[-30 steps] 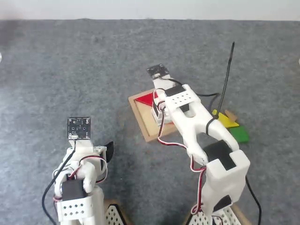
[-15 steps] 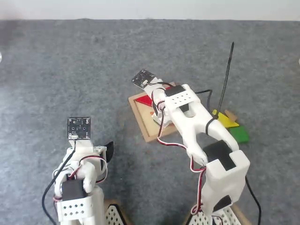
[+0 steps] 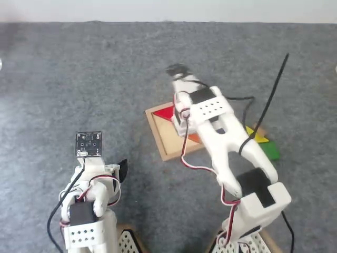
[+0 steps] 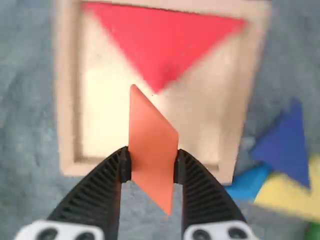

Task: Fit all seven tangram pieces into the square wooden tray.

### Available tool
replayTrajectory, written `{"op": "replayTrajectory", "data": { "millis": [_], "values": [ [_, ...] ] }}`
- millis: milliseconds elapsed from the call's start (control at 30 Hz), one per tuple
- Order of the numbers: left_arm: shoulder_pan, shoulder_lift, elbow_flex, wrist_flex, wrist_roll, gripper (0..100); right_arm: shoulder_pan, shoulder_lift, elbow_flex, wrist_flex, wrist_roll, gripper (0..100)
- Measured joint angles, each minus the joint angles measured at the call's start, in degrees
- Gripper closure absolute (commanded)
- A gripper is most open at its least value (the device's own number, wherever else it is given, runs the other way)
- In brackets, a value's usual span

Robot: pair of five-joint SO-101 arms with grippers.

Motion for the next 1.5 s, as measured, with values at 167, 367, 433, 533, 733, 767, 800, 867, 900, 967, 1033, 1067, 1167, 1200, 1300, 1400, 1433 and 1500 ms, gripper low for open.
{"op": "replayTrajectory", "data": {
  "millis": [167, 367, 433, 533, 733, 767, 800, 867, 900, 967, 1033, 1067, 1167, 1200, 1300, 1400, 1433, 1500],
  "values": [
    [0.00, 0.00, 0.00, 0.00, 0.00, 73, -0.26, 0.00, 2.90, -0.88, -9.05, 99.0],
    [0.00, 0.00, 0.00, 0.00, 0.00, 73, -2.73, 0.00, 2.90, -10.81, 19.87, 99.0],
    [0.00, 0.00, 0.00, 0.00, 0.00, 73, -2.55, 0.00, 2.90, -12.92, 37.01, 99.0],
    [0.00, 0.00, 0.00, 0.00, 0.00, 73, -2.55, 0.00, 2.90, -13.71, 64.09, 99.0],
    [0.00, 0.00, 0.00, 0.00, 0.00, 73, -0.35, 1.14, 3.78, -13.80, 106.90, 99.0],
    [0.00, 0.00, 0.00, 0.00, 0.00, 73, 0.35, 1.76, 3.78, -13.71, 112.09, 99.0],
    [0.00, 0.00, 0.00, 0.00, 0.00, 73, 0.97, 2.37, 3.87, -13.71, 116.31, 99.0],
    [0.00, 0.00, 0.00, 0.00, 0.00, 73, 1.85, 3.43, 3.78, -13.71, 121.93, 99.0],
    [0.00, 0.00, 0.00, 0.00, 0.00, 73, 2.20, 4.22, 3.78, -13.71, 123.69, 99.0],
    [0.00, 0.00, 0.00, 0.00, 0.00, 73, 3.34, 5.98, 3.69, -13.71, 125.27, 99.0],
    [0.00, 0.00, 0.00, 0.00, 0.00, 73, 4.04, 7.47, 2.37, -13.71, 125.71, 99.0],
    [0.00, 0.00, 0.00, 0.00, 0.00, 73, 4.31, 8.26, 1.76, -13.71, 125.71, 99.0],
    [0.00, 0.00, 0.00, 0.00, 0.00, 73, 4.57, 9.58, 0.70, -13.71, 125.89, 99.0],
    [0.00, 0.00, 0.00, 0.00, 0.00, 73, 4.57, 9.67, 0.70, -13.71, 125.98, 99.0],
    [0.00, 0.00, 0.00, 0.00, 0.00, 73, 4.57, 9.76, 0.70, -15.56, 125.71, 98.7],
    [0.00, 0.00, 0.00, 0.00, 0.00, 73, 4.57, 9.76, 0.70, -19.60, 121.67, 97.2],
    [0.00, 0.00, 0.00, 0.00, 0.00, 73, 4.57, 9.76, 0.70, -20.22, 120.62, 95.3],
    [0.00, 0.00, 0.00, 0.00, 0.00, 73, 4.57, 9.85, 0.70, -20.66, 118.86, 89.9]
  ]
}}
